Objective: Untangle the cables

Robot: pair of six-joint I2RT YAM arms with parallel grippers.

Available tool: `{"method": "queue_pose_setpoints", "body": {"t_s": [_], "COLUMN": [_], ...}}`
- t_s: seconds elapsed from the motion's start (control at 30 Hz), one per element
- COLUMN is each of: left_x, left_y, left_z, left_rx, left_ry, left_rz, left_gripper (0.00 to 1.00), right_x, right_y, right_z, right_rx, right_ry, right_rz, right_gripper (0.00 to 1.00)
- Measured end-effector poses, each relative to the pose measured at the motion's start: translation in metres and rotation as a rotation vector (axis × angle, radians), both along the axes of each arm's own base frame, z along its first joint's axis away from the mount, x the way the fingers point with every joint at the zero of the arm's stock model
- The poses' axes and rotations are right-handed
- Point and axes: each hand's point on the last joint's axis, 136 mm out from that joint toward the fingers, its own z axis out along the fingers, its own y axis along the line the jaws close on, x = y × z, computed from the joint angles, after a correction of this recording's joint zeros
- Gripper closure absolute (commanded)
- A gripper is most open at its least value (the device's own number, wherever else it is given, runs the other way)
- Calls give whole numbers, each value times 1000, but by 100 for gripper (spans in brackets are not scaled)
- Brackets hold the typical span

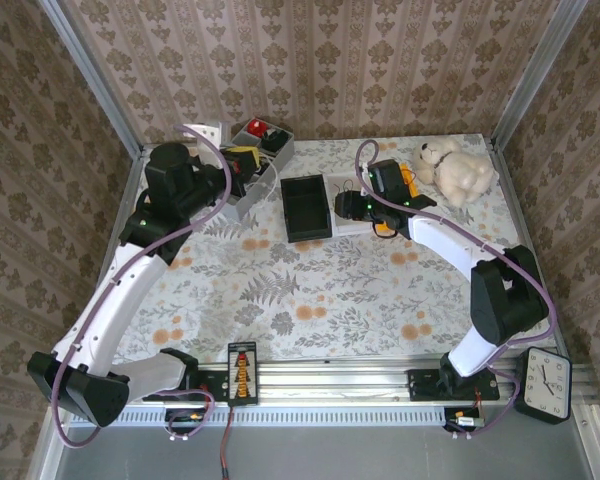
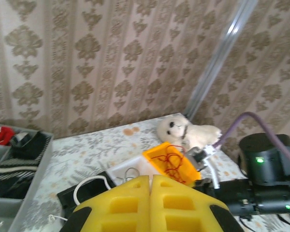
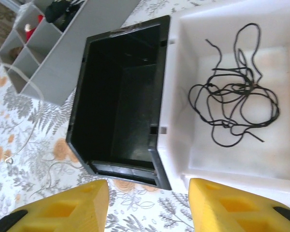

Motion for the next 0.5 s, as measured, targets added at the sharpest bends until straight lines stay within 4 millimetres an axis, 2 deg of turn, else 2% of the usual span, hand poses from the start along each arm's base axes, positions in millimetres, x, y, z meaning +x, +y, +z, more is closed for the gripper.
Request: {"method": "queue_pose_setpoints", "body": {"t_s": [0.2, 0.5], "left_x": [-8, 6], "left_y": [-11, -25], "left_z": [13, 32], "left_rx": [-31, -72], "left_ry": [-44, -73], "left_rz": [-79, -124], "left_gripper": [100, 100], "right_x": [-4, -5], "right_y": [7, 1], "right_z": [1, 13], "right_rx": [11, 2], "right_ry": [4, -32], "right_rz": [24, 4], "right_gripper": [52, 52]}}
